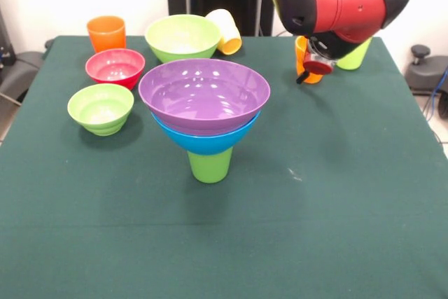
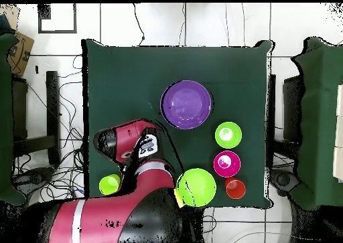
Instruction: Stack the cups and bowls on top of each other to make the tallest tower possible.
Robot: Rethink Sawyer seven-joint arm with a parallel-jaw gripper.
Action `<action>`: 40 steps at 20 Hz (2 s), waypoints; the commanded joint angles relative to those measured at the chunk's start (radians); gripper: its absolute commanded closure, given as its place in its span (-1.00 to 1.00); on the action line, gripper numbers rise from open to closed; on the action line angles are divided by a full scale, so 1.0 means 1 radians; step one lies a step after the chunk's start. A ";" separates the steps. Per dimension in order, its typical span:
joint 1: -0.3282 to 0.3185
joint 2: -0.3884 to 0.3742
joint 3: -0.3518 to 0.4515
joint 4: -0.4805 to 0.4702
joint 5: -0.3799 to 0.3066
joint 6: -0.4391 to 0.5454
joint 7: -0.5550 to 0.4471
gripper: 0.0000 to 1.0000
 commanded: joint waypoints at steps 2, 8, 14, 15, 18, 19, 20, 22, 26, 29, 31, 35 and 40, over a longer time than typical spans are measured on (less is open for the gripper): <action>0.025 0.020 0.035 -0.082 -0.066 -0.052 0.117 1.00; 0.034 0.024 0.028 -0.092 -0.066 -0.035 0.113 1.00; 0.042 0.029 0.021 -0.100 -0.063 -0.019 0.107 1.00; 0.042 0.029 0.020 -0.100 -0.061 -0.011 0.106 1.00; 0.042 0.031 0.015 -0.109 -0.058 0.016 0.100 1.00; 0.042 0.027 0.015 -0.117 -0.058 0.025 0.094 1.00; 0.042 0.016 0.012 -0.119 -0.061 0.038 0.085 1.00; 0.027 -0.025 0.015 -0.101 -0.062 0.032 0.062 1.00; -0.008 -0.116 0.021 -0.078 -0.058 0.059 0.005 1.00; -0.033 -0.169 0.034 -0.080 -0.046 0.107 -0.035 1.00; -0.046 -0.195 0.042 -0.089 -0.042 0.132 -0.052 1.00; -0.064 -0.237 0.050 -0.109 -0.036 0.143 -0.037 1.00; -0.099 -0.279 0.068 -0.110 -0.027 0.168 -0.041 1.00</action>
